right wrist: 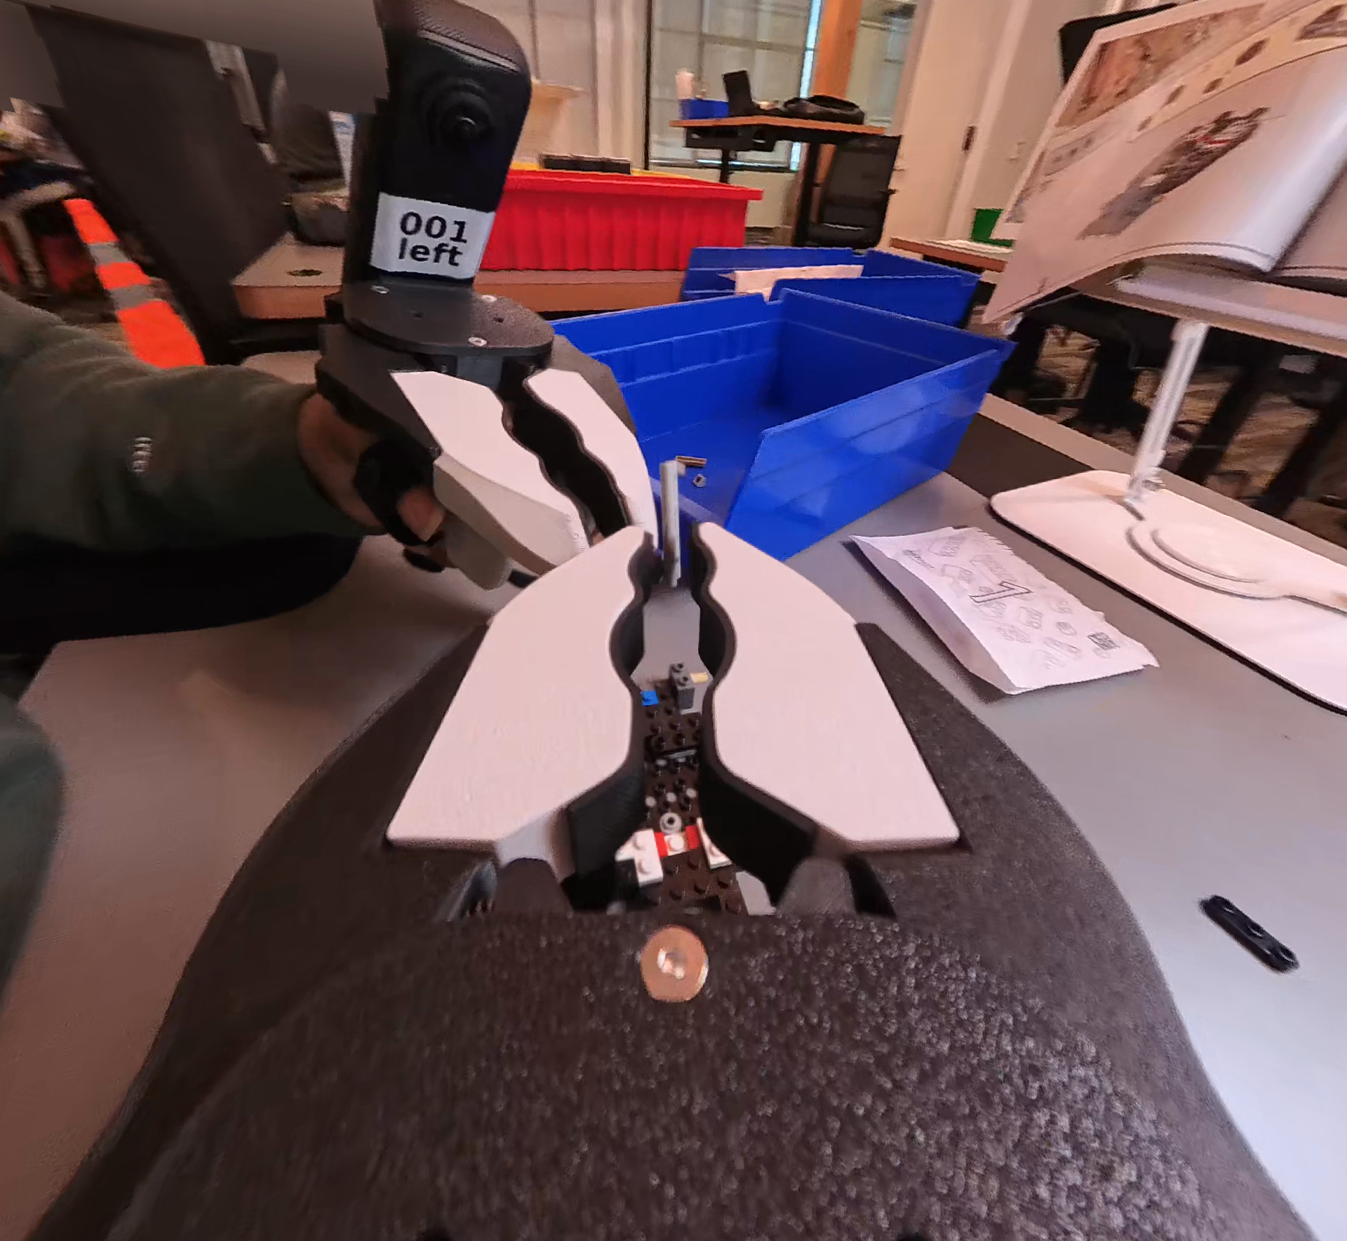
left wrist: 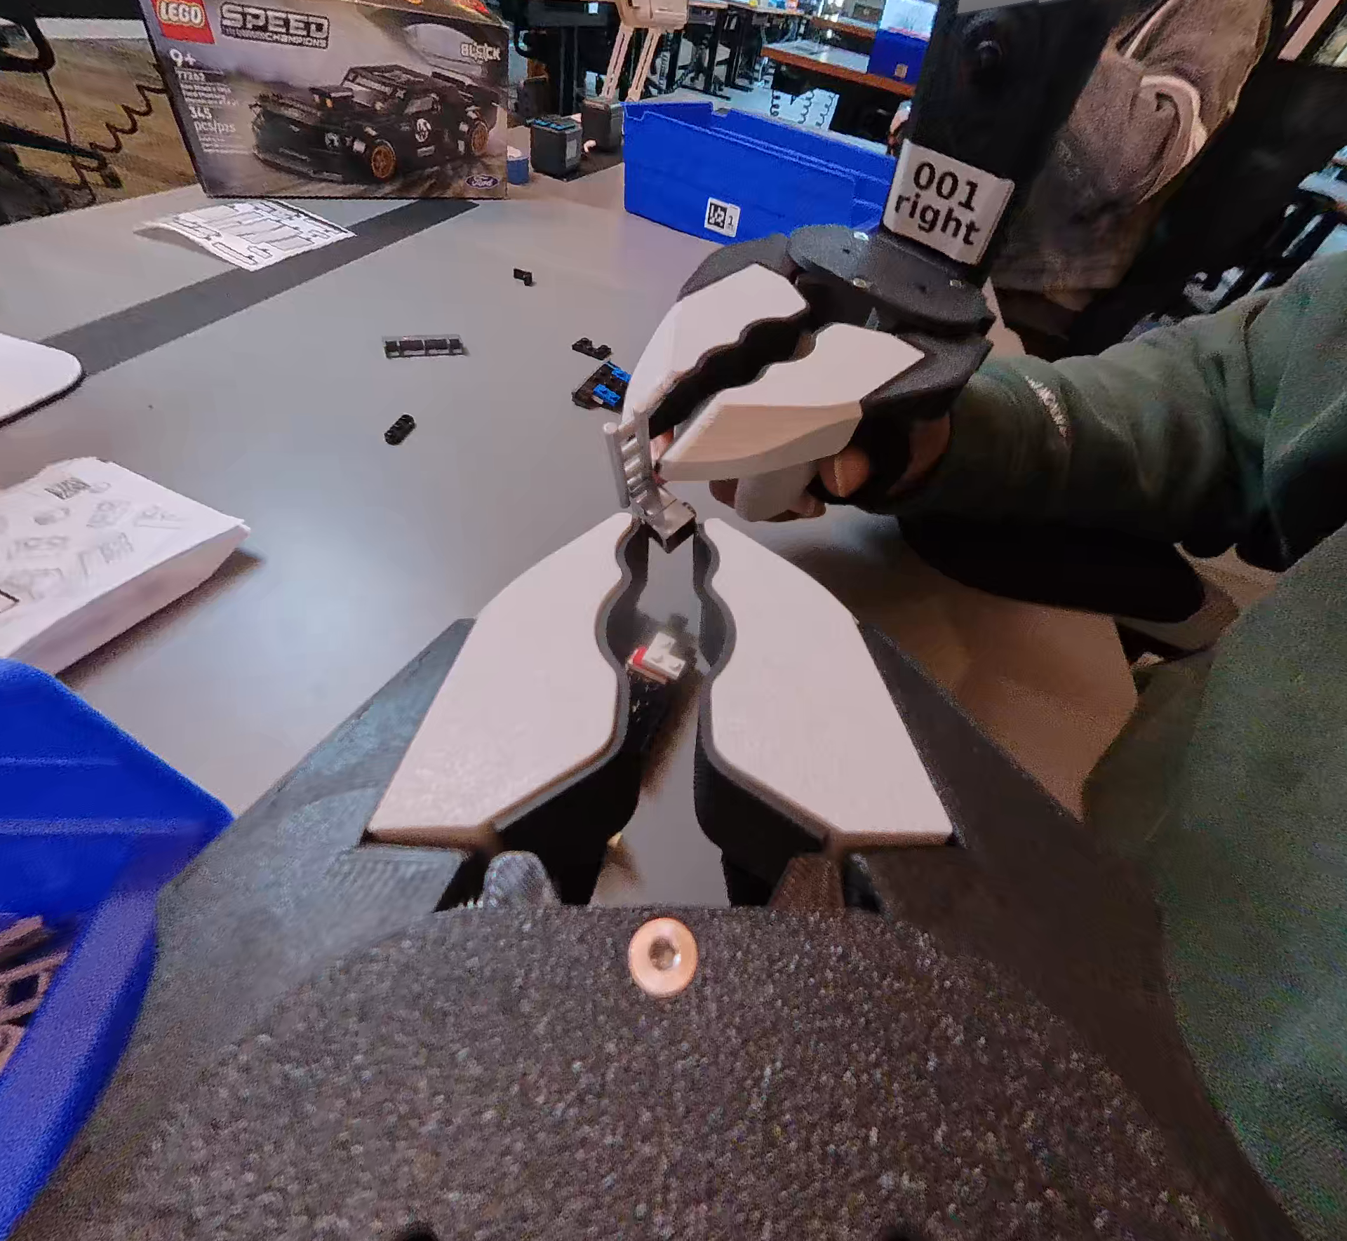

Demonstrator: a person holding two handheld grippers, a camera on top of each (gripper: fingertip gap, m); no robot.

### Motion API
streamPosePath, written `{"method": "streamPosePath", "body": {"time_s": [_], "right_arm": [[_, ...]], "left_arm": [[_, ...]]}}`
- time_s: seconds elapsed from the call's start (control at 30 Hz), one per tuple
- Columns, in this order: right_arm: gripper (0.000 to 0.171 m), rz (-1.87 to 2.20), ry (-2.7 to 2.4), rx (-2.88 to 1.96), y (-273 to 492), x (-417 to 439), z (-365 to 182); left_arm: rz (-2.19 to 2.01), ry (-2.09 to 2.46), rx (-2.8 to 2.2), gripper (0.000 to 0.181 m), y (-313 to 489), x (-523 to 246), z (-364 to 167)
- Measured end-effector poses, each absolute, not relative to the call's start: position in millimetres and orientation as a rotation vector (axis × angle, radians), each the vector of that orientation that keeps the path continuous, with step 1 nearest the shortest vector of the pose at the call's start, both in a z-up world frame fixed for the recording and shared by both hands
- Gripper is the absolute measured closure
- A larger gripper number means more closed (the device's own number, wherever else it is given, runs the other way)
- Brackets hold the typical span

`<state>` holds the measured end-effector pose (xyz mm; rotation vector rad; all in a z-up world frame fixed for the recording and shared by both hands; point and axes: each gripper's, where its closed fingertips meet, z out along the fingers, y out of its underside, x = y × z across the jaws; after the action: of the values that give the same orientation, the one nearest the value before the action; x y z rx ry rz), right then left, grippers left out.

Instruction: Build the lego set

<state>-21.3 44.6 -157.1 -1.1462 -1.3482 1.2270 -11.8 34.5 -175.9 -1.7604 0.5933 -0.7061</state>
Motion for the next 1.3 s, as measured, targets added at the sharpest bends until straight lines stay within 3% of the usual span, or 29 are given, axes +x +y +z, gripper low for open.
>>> {"method": "streamPosePath", "body": {"time_s": [0.13, 0.2, 0.4, 0.53, 0.73, 0.97, 1.23, 1.3], "right_arm": [[0.154, 1.244, -1.399, -1.166, 40, -22, -163], [0.167, 1.210, -1.404, -1.155, 39, -23, -164], [0.168, 1.495, -1.225, -1.416, 51, -26, -165], [0.168, 1.448, -1.195, -1.465, 55, -30, -172], [0.168, 1.320, -1.207, -1.459, 56, -32, -175], [0.169, 1.584, -0.917, -1.686, 103, -12, -180], [0.168, 1.655, -0.964, -1.624, 93, -12, -172], [0.168, 1.673, -0.966, -1.614, 92, -12, -171]], "left_arm": [[-0.638, 0.681, -1.773, 0.169, 31, -6, -182], [-0.586, 0.728, -1.774, 0.170, 30, -3, -186], [-0.551, 0.692, -1.760, 0.169, 35, -9, -183], [-0.562, 0.635, -1.801, 0.150, 38, -7, -190], [-0.416, 0.617, -1.837, 0.168, 46, -14, -196], [-0.364, 0.786, -1.707, 0.168, 31, 4, -181], [-0.478, 1.044, -1.934, 0.168, 9, 30, -243], [-0.511, 1.106, -1.983, 0.155, 1, 34, -257]]}}
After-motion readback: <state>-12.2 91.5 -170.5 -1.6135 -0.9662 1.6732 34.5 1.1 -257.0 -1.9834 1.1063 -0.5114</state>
